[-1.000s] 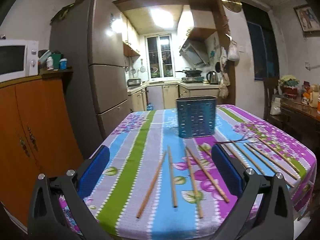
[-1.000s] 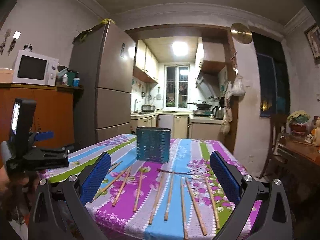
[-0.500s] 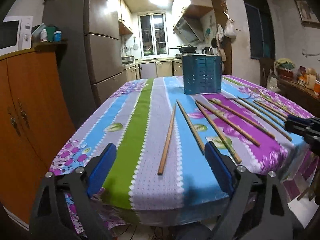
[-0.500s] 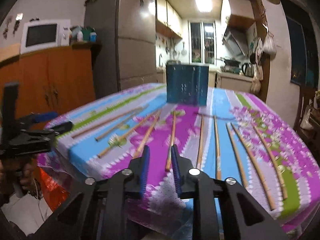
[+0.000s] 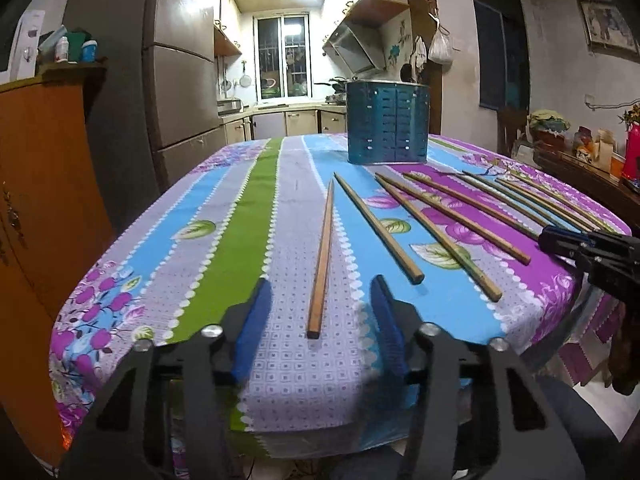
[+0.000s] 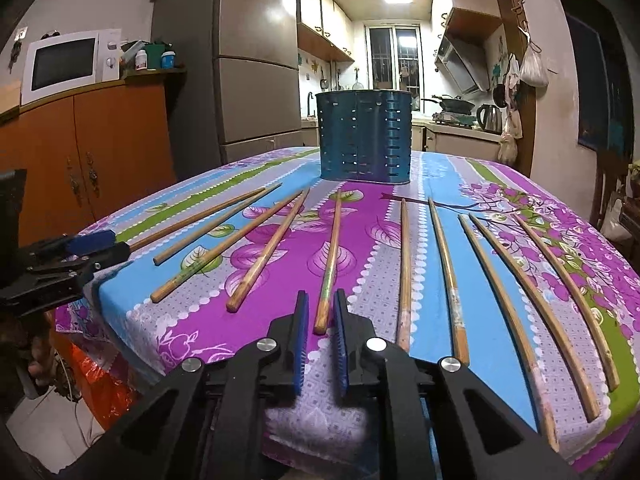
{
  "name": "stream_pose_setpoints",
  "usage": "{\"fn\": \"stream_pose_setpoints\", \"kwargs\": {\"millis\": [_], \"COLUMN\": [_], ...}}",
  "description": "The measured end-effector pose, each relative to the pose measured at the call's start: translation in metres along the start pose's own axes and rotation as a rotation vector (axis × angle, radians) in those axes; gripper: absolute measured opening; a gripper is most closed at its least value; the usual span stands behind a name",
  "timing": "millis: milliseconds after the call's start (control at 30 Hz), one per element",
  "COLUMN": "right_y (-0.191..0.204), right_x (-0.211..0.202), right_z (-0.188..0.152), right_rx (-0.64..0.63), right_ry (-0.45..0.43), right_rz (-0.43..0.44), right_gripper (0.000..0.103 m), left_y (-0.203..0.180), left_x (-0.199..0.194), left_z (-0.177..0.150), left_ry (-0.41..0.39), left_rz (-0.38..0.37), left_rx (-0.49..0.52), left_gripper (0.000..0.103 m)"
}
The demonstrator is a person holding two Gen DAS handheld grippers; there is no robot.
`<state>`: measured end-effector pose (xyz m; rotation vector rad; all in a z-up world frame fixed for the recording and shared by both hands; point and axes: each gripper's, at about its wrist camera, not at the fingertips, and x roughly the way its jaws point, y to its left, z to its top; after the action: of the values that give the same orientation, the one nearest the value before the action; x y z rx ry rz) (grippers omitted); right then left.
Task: Organize utensils
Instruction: 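Close the left tool on a wooden chopstick while the right tool grasps another chopstick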
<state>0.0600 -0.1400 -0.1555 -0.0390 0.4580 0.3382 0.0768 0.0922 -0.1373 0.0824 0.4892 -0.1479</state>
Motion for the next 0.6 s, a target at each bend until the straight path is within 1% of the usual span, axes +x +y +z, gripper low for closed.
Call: {"fn": "stream_pose_setpoints", "kwargs": {"millis": [33, 100, 133, 167, 233, 300, 600], "right_y": [0.0, -0.001, -0.001, -0.001, -0.002, -0.002, -0.003], "right_x": [0.0, 0.0, 0.0, 0.0, 0.001, 0.001, 0.001], "right_z": [0.0, -0.001, -0.001, -0.001, 0.0, 0.0, -0.001], "right_rx": [0.001, 0.002, 0.002, 0.002, -0.002, -0.001, 0.001], "right_ry": [-0.003, -0.009, -0.01, -0.012, -0.013, -0.013, -0.014], "right_rz": [0.001, 0.004, 0.007, 0.009, 0.013, 0.013, 0.015], "right_gripper": [0.014, 0.014, 0.013, 0.013, 0.013, 0.013, 0.013], "left_y": [0.001, 0.001, 0.001, 0.001, -0.002, -0.004, -0.004], "left_x": [0.003, 0.006, 0.006, 0.007, 0.008, 0.009, 0.007], "left_z": [-0.001, -0.003, -0.003, -0.003, -0.004, -0.005, -0.012], "left_ry": [0.004, -0.004, -0.008, -0.012, -0.023, -0.035, -0.073], "left_rz": [-0.009, -0.022, -0.026, -0.032, -0.041, -0.041, -0.038], "left_rx": [-0.003, -0.005, -0.004, -0.001, 0.005, 0.012, 0.005], "left_gripper": [0.039, 0.034, 0.027, 0.023, 0.02, 0.019, 0.019]}}
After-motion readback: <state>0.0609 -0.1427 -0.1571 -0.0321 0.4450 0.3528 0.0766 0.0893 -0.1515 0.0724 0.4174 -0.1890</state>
